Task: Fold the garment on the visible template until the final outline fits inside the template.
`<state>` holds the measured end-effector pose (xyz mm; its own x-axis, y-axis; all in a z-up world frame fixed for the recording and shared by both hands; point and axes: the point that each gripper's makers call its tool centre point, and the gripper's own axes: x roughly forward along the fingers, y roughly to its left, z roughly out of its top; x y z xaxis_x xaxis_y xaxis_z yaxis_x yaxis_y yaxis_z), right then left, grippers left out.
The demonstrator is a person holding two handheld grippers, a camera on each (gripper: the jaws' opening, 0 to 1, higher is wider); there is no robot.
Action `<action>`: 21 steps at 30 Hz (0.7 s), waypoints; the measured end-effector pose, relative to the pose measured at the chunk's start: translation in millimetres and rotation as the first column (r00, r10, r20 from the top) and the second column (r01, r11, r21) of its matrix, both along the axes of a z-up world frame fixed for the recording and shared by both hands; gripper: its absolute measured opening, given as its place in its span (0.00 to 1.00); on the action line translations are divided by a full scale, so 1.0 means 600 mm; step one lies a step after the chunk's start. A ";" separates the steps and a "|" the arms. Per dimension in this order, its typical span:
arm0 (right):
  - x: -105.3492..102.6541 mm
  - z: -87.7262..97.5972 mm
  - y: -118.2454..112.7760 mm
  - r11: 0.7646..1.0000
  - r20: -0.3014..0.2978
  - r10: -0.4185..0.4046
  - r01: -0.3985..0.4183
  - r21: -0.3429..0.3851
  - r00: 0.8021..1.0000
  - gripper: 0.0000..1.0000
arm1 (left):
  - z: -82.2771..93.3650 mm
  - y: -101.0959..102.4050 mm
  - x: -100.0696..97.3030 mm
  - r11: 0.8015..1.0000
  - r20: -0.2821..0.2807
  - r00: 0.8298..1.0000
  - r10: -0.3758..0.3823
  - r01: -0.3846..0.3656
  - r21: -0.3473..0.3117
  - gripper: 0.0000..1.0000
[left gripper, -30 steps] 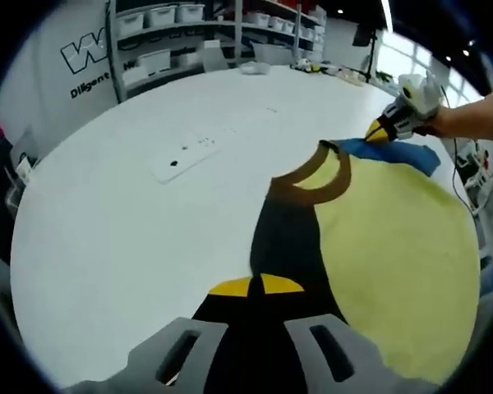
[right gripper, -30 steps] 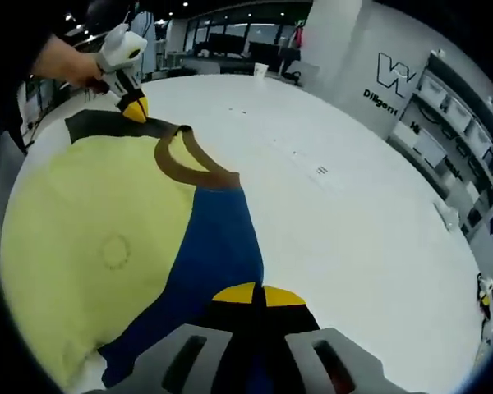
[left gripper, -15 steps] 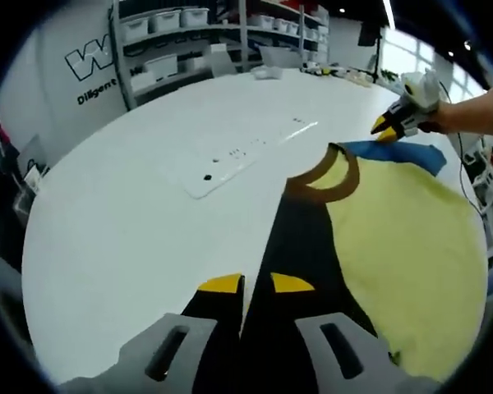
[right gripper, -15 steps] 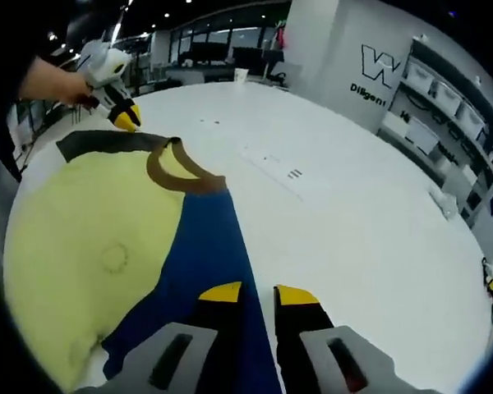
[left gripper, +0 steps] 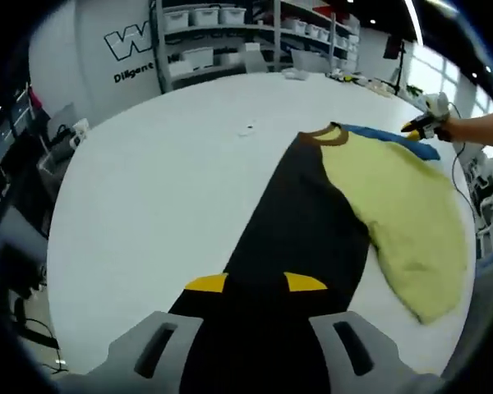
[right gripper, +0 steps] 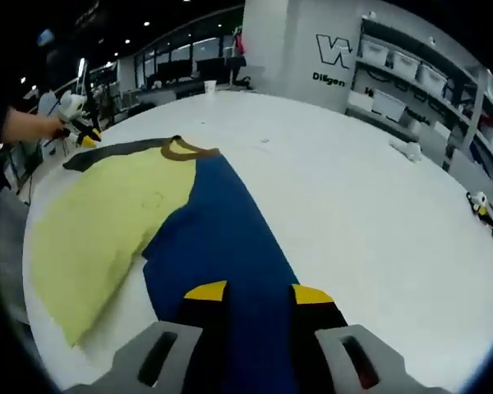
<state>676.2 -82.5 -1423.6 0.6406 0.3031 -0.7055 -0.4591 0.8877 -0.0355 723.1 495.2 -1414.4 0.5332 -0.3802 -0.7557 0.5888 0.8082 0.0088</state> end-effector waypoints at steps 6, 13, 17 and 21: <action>-0.049 -0.006 -0.020 0.999 -0.028 -0.048 0.048 0.004 0.998 0.27 | -0.018 0.040 -0.050 0.998 -0.049 0.997 0.063 -0.063 0.008 0.32; -0.072 -0.022 -0.036 0.998 -0.038 -0.055 0.056 0.015 0.998 0.27 | -0.043 0.094 -0.059 0.987 -0.079 0.985 0.155 -0.152 0.042 0.34; -0.069 -0.025 -0.049 0.998 -0.036 -0.058 0.057 -0.007 0.998 0.26 | -0.044 0.116 -0.053 0.985 -0.087 0.981 0.173 -0.170 0.041 0.34; -0.062 -0.025 -0.069 0.999 -0.024 -0.049 0.049 0.008 0.999 0.28 | -0.043 0.134 -0.039 0.982 -0.084 0.978 0.190 -0.188 0.036 0.36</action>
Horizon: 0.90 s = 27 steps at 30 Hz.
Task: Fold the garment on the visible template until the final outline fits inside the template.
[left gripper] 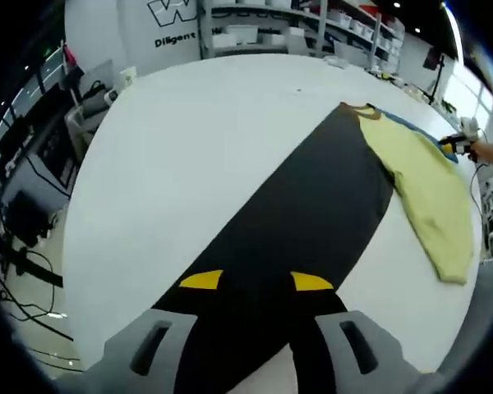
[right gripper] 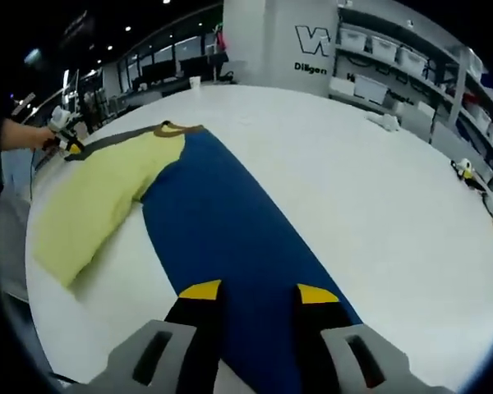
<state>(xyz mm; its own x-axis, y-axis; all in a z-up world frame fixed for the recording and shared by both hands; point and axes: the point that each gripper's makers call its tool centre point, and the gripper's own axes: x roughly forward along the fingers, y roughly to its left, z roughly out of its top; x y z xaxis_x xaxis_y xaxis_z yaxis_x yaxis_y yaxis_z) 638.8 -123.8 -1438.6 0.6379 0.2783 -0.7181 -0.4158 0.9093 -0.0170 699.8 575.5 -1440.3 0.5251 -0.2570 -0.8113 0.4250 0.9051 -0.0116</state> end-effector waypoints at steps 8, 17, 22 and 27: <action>0.015 -0.001 -0.033 1.000 -0.034 0.004 -0.005 -0.022 0.999 0.35 | 0.002 0.005 0.014 1.000 0.006 1.000 0.011 -0.011 0.002 0.35; 0.010 0.003 -0.044 0.999 -0.034 -0.036 0.035 -0.025 0.999 0.33 | 0.014 -0.007 0.006 0.999 0.008 0.999 0.033 -0.033 0.017 0.37; 0.009 0.004 -0.062 0.997 -0.054 -0.069 0.068 -0.024 0.996 0.39 | 0.017 -0.002 0.004 0.996 0.008 0.996 0.087 -0.087 0.002 0.38; -0.012 0.016 -0.091 0.993 -0.088 -0.100 0.093 -0.076 0.991 0.39 | 0.030 0.007 -0.006 0.994 -0.001 0.995 0.099 -0.099 0.052 0.44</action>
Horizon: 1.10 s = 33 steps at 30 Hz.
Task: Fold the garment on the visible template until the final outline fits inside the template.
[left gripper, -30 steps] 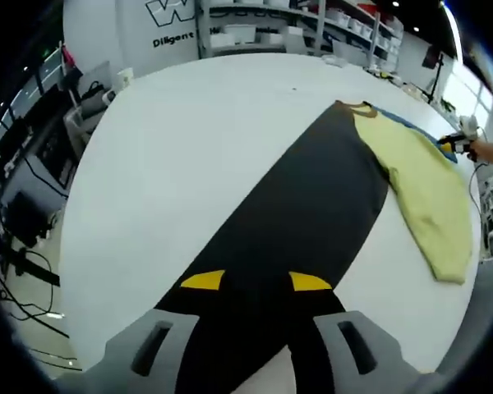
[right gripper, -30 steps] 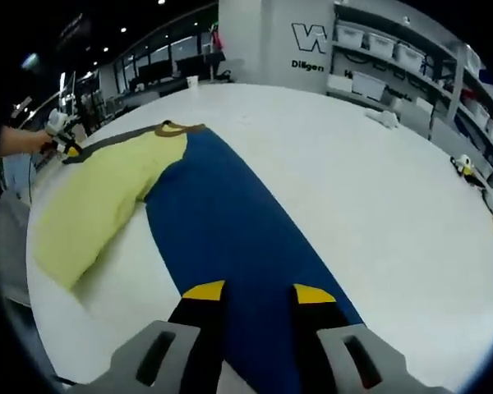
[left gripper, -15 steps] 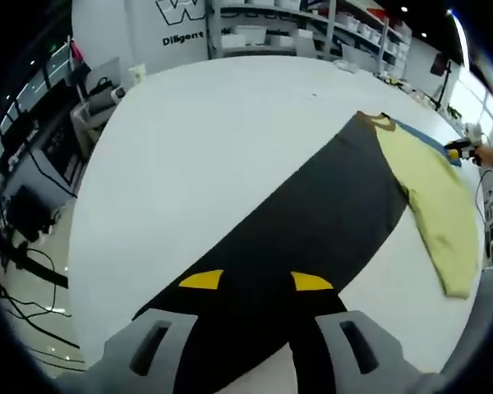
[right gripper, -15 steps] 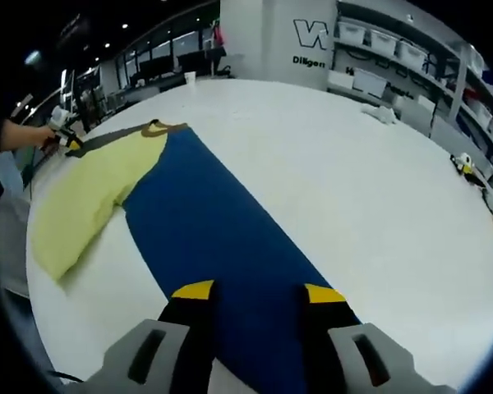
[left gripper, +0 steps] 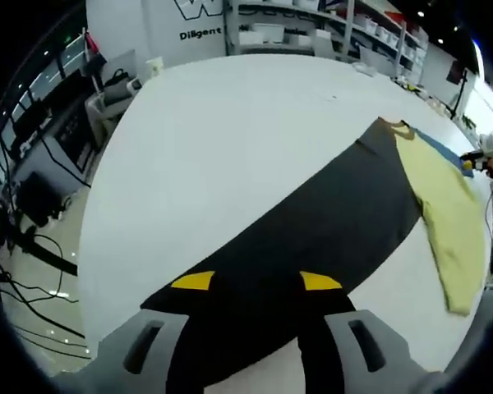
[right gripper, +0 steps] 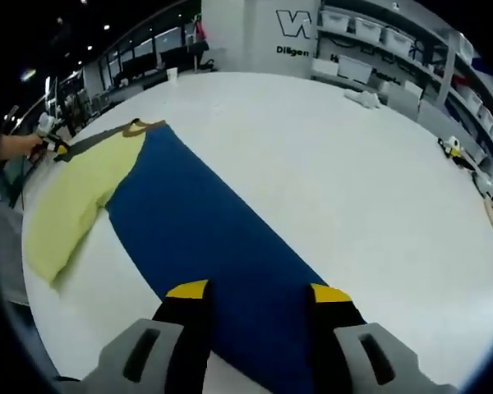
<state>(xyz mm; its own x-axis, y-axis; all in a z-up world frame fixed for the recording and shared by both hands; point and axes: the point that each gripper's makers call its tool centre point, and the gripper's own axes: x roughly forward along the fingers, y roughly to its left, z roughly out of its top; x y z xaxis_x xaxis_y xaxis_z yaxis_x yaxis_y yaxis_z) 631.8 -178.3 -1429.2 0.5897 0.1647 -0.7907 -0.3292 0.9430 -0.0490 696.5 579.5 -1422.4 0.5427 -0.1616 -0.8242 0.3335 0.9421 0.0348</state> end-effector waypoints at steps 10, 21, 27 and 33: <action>-0.065 0.045 0.106 0.989 0.114 0.107 -0.117 0.091 0.988 0.43 | 0.086 -0.071 -0.052 0.994 0.137 0.988 -0.070 0.081 -0.075 0.43; -0.140 0.025 0.286 0.915 0.164 0.304 -0.336 0.223 0.938 0.45 | 0.060 -0.252 -0.196 0.940 0.123 0.966 -0.228 0.251 -0.233 0.47; -0.183 0.011 0.358 0.858 0.152 0.379 -0.408 0.313 0.913 0.48 | 0.019 -0.295 -0.268 0.906 0.050 0.959 -0.279 0.280 -0.319 0.47; -0.196 0.003 0.390 0.838 0.124 0.404 -0.421 0.346 0.906 0.53 | -0.014 -0.328 -0.321 0.889 -0.022 0.954 -0.299 0.270 -0.371 0.48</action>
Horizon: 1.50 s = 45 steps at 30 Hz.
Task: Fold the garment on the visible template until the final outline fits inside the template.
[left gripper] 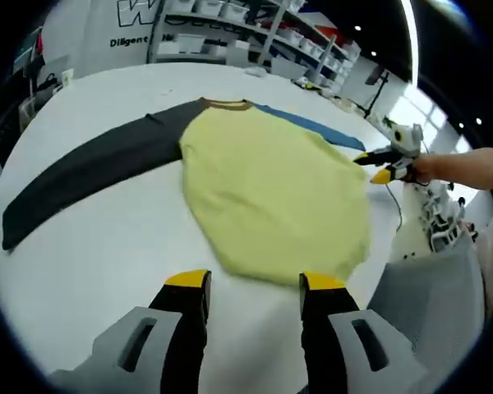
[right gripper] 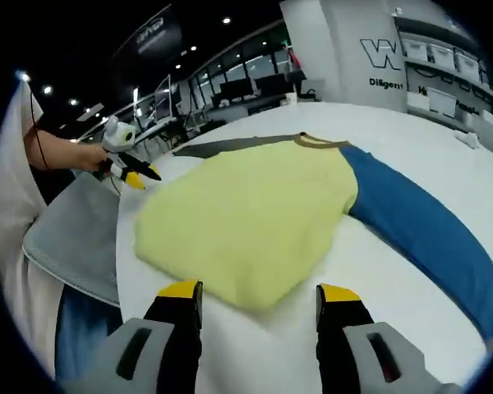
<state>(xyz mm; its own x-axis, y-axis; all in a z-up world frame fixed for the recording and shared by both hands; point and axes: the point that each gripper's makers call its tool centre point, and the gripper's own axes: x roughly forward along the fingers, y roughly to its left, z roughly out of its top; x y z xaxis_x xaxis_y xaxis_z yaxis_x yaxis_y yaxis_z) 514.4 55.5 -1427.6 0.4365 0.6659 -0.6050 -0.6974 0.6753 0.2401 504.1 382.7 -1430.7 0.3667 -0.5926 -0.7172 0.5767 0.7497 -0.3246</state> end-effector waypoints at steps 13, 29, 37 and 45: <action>-0.022 0.007 0.038 0.996 -0.082 0.053 -0.046 0.080 0.995 0.31 | -0.003 -0.031 0.011 0.991 -0.082 0.997 0.004 -0.015 -0.132 0.36; 0.017 0.050 0.108 0.974 -0.076 0.063 -0.045 0.221 0.995 0.00 | 0.037 -0.115 0.070 0.954 -0.071 0.997 -0.005 -0.017 -0.299 0.11; 0.004 0.046 0.147 0.976 -0.074 0.130 -0.114 0.187 0.989 0.02 | 0.045 -0.131 0.050 0.956 -0.040 0.999 -0.035 0.021 -0.294 0.15; -0.002 0.055 0.076 0.983 -0.067 0.015 -0.002 0.186 0.998 0.24 | 0.039 -0.017 0.032 0.979 -0.017 1.000 0.024 -0.027 -0.203 0.14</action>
